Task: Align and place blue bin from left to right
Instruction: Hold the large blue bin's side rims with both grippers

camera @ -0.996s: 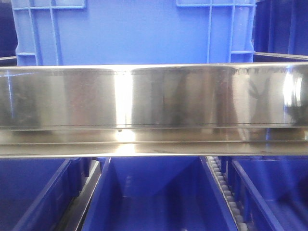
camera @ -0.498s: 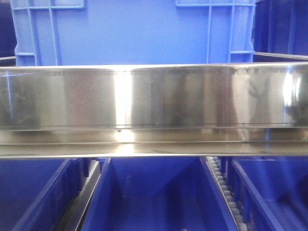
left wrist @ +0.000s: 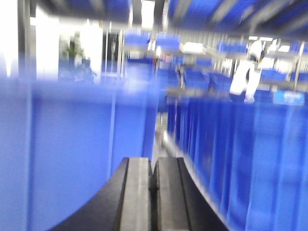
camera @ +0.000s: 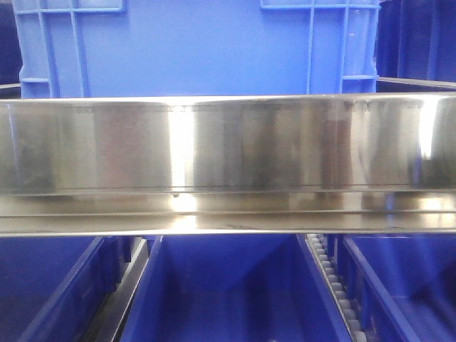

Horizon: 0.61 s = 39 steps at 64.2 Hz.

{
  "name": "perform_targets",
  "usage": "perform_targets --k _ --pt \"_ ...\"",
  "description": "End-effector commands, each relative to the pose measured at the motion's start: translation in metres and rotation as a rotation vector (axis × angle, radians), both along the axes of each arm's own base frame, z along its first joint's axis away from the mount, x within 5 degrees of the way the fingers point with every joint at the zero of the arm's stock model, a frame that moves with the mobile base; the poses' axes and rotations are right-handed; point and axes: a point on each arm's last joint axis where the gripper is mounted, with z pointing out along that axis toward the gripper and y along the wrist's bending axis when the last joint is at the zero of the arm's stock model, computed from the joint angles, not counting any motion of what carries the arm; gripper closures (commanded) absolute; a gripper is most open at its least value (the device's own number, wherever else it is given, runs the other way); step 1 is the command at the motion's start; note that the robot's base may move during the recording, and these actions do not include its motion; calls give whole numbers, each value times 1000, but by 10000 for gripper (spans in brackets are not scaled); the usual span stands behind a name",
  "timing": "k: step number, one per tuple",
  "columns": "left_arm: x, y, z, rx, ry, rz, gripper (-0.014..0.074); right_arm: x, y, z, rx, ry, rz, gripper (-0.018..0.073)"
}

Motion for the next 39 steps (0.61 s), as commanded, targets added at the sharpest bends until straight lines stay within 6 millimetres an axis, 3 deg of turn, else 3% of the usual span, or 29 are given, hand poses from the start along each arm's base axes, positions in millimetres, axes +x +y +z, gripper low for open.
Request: perform_targets --k 1,10,16,20,27,37,39 --pt "-10 0 32 27 -5 8 659 -14 -2 33 -1 -55 3 721" --pt "-12 2 74 47 53 26 477 -19 -2 76 -8 -20 8 721" --pt "-1 2 92 51 96 29 348 -16 -1 100 -9 -13 9 711" --pt "10 2 103 53 131 30 277 -12 -1 111 -11 2 10 658" --pt "31 1 111 57 183 21 218 -3 1 125 -15 28 10 446" --pt "52 -6 118 78 224 -61 151 13 3 129 -20 69 10 6" --pt "57 -8 119 81 237 -77 130 15 3 129 -21 73 10 -17"
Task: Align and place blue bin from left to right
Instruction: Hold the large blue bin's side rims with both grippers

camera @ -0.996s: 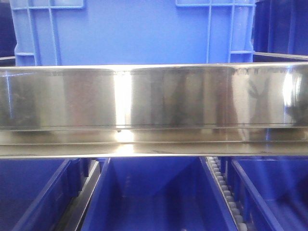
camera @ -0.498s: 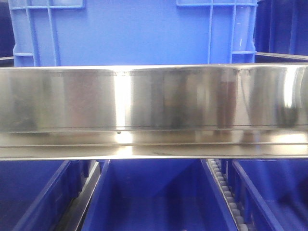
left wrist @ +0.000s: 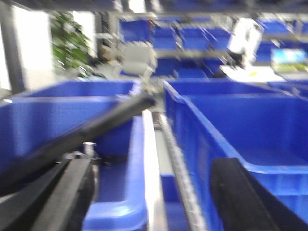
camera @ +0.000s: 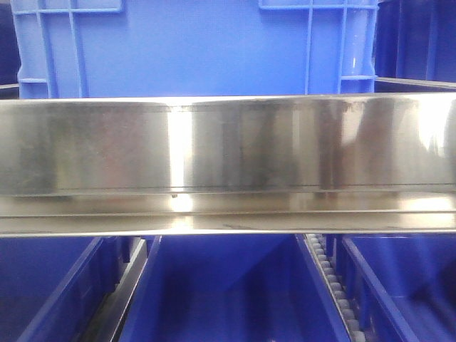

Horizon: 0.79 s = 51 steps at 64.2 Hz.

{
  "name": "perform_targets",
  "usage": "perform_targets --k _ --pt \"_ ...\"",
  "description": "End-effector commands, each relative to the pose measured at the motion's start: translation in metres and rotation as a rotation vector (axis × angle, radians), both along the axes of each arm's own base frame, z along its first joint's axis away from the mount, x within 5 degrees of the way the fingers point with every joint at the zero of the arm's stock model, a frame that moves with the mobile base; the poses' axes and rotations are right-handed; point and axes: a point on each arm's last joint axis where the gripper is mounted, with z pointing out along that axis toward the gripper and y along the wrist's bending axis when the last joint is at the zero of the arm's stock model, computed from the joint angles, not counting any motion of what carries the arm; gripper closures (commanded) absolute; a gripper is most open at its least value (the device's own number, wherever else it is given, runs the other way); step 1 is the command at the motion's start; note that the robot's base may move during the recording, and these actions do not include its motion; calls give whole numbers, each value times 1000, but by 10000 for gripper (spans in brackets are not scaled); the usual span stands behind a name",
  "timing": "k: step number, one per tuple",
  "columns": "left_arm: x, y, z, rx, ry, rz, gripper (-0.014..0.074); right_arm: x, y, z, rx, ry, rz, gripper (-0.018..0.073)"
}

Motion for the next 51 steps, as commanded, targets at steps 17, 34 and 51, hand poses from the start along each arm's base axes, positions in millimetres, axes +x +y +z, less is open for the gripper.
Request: perform_targets --k 17,34,51 --pt "40 -23 35 11 73 -155 8 12 6 36 -15 -19 68 -10" --pt "87 -45 79 -27 169 -221 8 50 37 90 -115 121 276 -10" --pt "139 -63 100 -47 265 -236 18 120 91 111 -241 411 391 -10"
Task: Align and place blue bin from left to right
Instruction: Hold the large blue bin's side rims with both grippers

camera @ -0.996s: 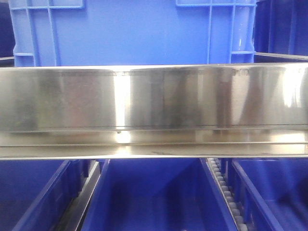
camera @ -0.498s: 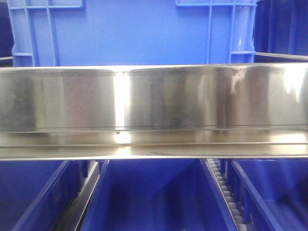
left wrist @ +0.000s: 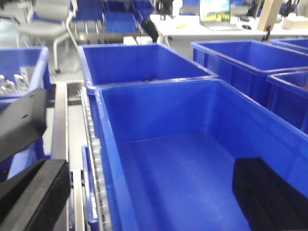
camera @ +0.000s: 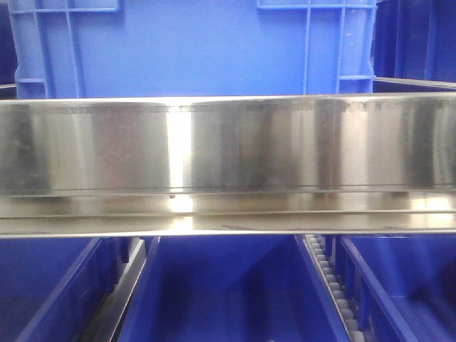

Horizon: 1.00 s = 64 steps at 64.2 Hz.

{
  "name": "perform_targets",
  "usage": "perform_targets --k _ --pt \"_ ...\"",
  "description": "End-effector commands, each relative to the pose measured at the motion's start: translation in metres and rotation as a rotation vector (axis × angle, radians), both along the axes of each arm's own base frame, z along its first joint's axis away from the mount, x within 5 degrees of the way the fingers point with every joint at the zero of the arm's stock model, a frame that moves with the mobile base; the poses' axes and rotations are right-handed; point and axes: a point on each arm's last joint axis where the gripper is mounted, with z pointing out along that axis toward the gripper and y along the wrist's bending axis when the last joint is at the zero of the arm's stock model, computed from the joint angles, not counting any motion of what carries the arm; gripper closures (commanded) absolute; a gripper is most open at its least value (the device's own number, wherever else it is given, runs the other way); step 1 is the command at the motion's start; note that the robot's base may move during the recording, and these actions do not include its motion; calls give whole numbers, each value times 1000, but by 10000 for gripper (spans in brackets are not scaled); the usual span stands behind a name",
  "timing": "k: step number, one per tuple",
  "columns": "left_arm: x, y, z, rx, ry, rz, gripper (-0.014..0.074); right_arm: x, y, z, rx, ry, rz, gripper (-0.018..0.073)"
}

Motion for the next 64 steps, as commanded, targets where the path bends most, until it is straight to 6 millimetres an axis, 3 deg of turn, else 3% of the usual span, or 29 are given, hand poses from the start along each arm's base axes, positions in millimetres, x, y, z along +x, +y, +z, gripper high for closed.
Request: perform_targets --k 1,11,23,31,43,64 --pt "14 -6 6 -2 33 -11 20 26 15 1 -79 88 6 -10" --pt "50 -16 3 53 177 -4 30 76 41 -9 -139 290 -35 -10" --pt "89 -19 -3 104 342 25 30 119 62 -22 -203 482 -96 -10" --pt "110 -11 -7 116 428 63 30 147 78 -20 -189 464 -96 -10" --pt "146 -10 -20 105 485 78 30 176 78 -25 -101 503 -124 -10" --pt "186 -26 -53 55 564 19 30 208 89 -61 -110 609 -114 -10"
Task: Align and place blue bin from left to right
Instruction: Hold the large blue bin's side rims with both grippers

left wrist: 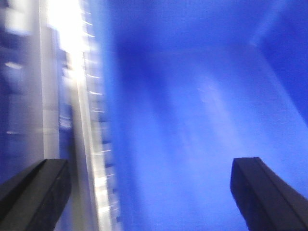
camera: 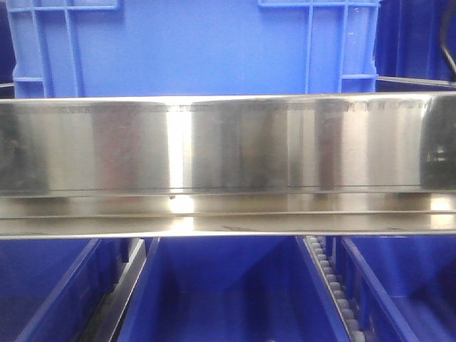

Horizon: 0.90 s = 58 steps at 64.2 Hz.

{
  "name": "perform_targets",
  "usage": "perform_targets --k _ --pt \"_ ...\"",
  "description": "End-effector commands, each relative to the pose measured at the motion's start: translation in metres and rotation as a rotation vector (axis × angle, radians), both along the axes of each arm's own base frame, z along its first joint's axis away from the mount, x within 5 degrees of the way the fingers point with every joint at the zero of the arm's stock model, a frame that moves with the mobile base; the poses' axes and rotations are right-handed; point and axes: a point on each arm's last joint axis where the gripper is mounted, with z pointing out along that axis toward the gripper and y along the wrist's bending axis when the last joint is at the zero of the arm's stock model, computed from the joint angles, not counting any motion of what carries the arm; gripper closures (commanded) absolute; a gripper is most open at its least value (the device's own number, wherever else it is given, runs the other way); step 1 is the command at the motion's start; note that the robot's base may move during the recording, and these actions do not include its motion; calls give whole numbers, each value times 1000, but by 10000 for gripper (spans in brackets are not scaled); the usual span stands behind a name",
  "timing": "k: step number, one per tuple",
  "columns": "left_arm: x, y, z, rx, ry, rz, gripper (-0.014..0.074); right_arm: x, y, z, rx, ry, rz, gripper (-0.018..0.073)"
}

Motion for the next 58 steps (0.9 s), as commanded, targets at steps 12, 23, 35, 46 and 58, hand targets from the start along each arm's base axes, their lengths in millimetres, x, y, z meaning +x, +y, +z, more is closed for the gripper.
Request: perform_targets --k 12,23,35,46,58 --pt "21 -6 -26 -2 56 -9 30 19 10 -24 -11 49 3 -10" --pt "30 -7 -39 11 85 -5 30 31 15 -42 -27 88 4 -10" --pt "34 -8 -46 16 101 -5 30 37 23 -55 3 135 23 -10" --pt "35 -8 -48 18 104 -4 37 43 28 -64 17 149 27 -9" --pt "35 -8 -48 18 104 -4 269 44 28 -64 20 144 26 248"
